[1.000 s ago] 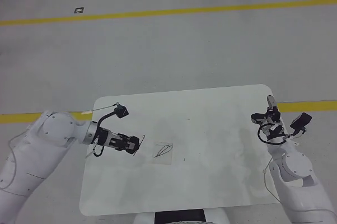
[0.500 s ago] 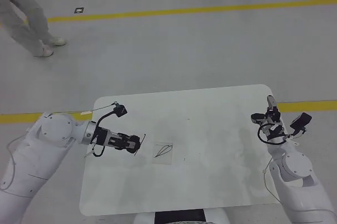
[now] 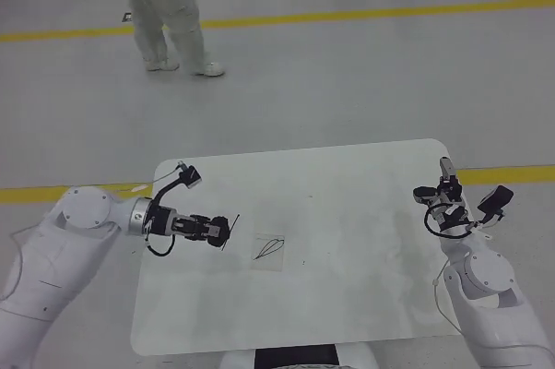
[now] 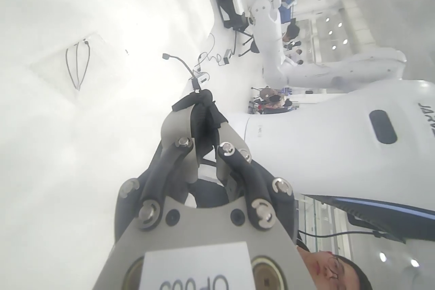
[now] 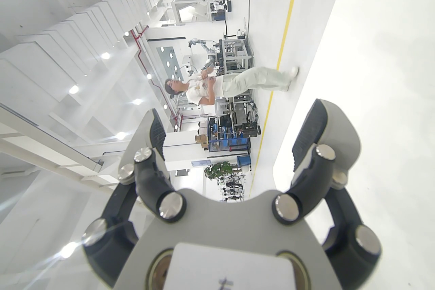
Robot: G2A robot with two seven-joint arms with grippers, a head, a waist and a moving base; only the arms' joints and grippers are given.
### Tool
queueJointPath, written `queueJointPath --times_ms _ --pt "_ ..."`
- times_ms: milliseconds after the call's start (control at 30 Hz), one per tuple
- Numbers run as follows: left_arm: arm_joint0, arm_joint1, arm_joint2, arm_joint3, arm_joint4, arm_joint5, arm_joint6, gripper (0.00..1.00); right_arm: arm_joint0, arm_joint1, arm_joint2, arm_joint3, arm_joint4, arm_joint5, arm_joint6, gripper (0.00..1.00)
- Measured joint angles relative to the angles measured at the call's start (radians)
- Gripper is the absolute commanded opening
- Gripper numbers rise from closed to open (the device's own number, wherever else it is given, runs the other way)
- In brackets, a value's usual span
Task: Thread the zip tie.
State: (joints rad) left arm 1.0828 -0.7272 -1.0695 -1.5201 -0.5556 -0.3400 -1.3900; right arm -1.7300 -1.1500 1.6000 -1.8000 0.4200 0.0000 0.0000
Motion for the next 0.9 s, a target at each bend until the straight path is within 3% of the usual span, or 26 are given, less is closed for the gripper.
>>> queueJointPath --times_ms 133,533,900 --pt "-0.019 0.007 0.021 0.031 -0.066 0.000 0.000 0.00 0.000 0.000 0.000 0.000 0.000 0.000 0.000 1.00" --pt "-0.034 0.019 0.045 0.026 -0.122 0.000 0.000 0.00 0.008 -0.001 -0.015 -0.003 0.005 0.008 0.035 1.00" --pt "-0.034 0.019 0.045 0.026 -0.122 0.000 0.000 0.00 0.160 -0.002 -0.160 0.022 -0.063 0.207 0.287 1.00"
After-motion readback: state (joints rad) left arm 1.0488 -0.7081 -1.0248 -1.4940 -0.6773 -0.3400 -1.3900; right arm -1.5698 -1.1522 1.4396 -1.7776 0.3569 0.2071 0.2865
